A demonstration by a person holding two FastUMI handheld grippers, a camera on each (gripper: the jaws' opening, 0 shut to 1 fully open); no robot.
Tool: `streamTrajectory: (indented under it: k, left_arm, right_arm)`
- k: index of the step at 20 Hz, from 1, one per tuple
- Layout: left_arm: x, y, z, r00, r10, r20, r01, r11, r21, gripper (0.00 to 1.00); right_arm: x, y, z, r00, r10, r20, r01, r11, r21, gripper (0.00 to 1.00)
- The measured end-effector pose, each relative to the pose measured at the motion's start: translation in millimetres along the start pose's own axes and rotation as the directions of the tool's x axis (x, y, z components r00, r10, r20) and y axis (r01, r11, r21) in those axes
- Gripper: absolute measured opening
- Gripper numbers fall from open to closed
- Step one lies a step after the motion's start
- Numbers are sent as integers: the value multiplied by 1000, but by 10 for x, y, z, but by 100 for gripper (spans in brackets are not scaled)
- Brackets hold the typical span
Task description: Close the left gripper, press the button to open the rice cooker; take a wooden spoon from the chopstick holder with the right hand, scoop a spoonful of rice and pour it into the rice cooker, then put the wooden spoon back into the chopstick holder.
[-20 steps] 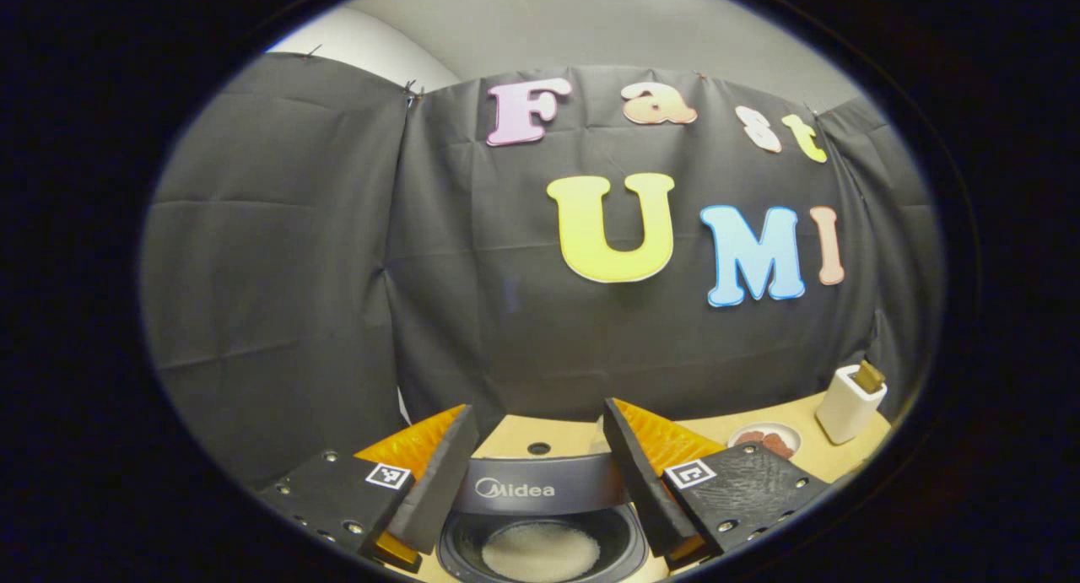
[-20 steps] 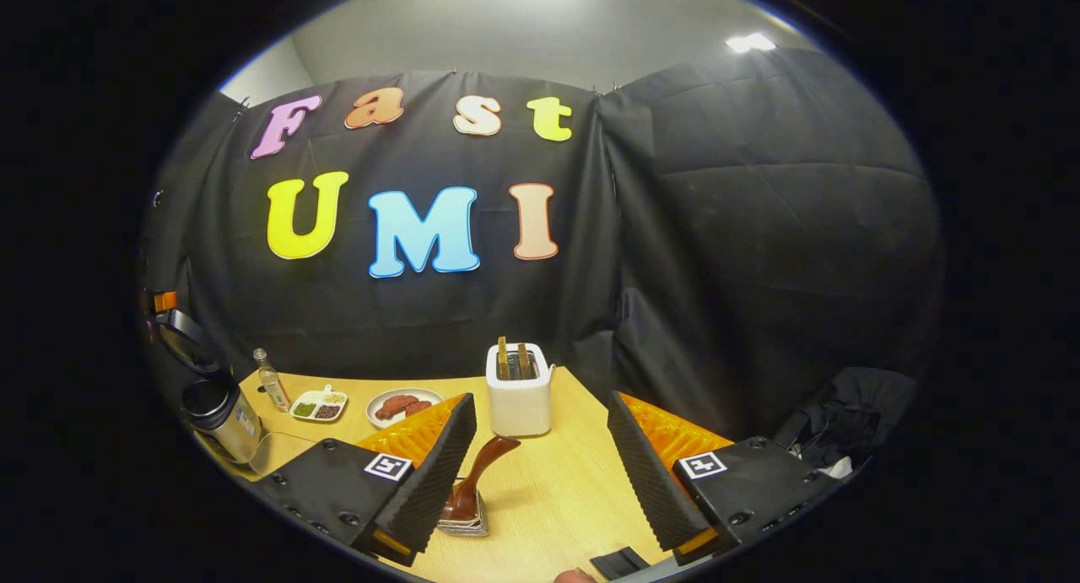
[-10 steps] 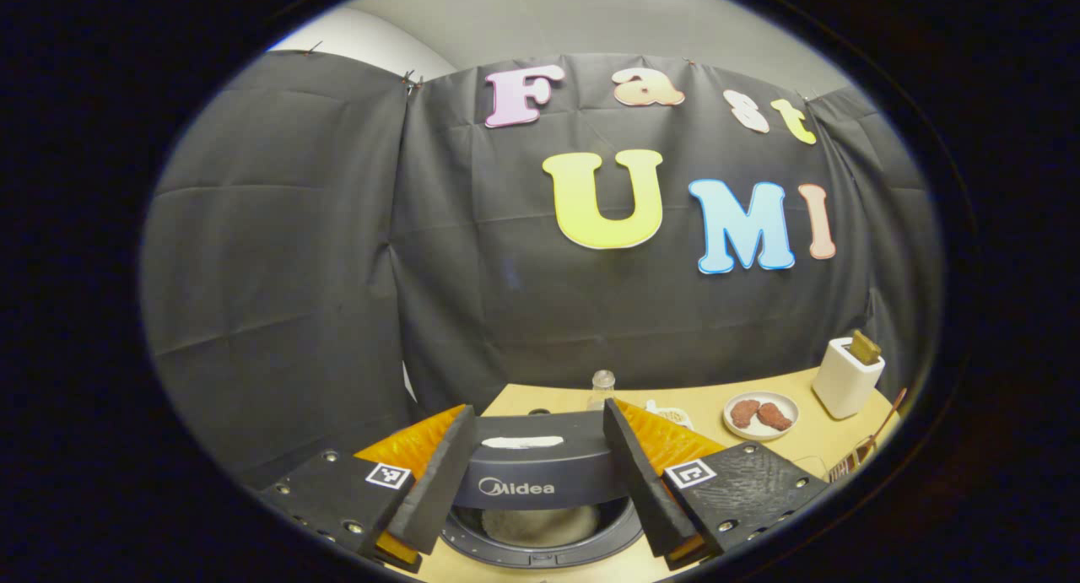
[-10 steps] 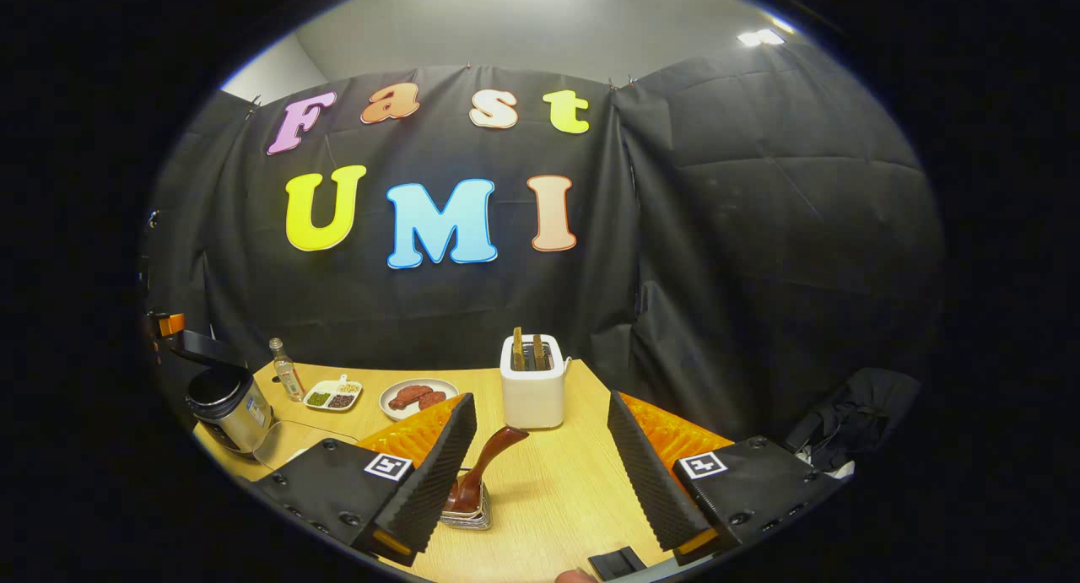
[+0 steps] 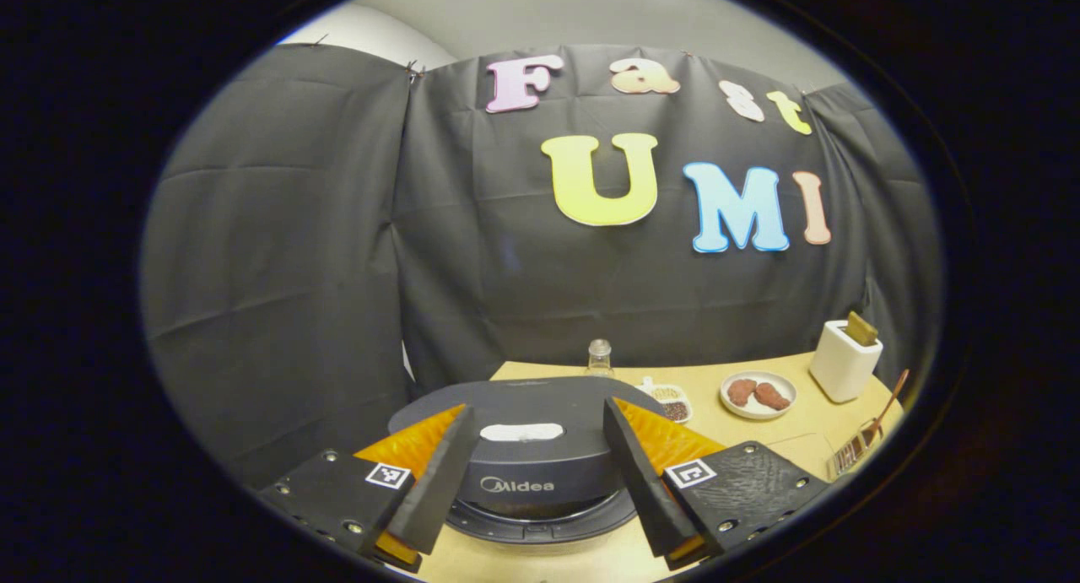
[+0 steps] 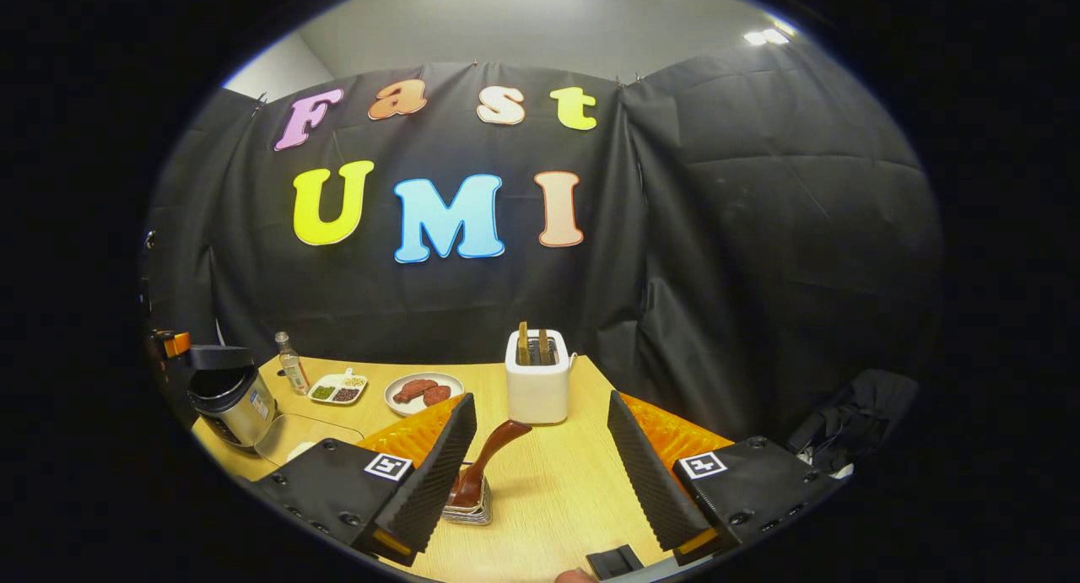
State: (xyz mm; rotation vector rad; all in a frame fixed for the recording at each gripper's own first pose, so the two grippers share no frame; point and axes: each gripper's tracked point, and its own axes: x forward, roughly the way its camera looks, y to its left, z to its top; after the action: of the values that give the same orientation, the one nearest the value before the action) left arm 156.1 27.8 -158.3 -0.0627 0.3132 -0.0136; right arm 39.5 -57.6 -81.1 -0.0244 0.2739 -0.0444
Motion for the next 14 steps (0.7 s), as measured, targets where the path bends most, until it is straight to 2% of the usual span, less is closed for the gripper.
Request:
streamTrajectory:
  k: [5, 6, 14]
  left_arm:
    - [-45, -17, -240, 1000, 3, -28, -4, 1000, -4, 92]
    - [-42, -23, -278, 999, 4, -32, -4, 1000, -5, 96]
    - [-63, -32, -628, 996, 7, -94, -9, 1000, -19, 94]
  right_arm:
    - [7, 64, -3, 1000, 8, 1, -8, 1000, 4, 99]
    - [7, 78, -10, 1000, 9, 1, -9, 1000, 5, 99]
    - [65, 163, -12, 1000, 22, -1, -22, 1000, 13, 99]
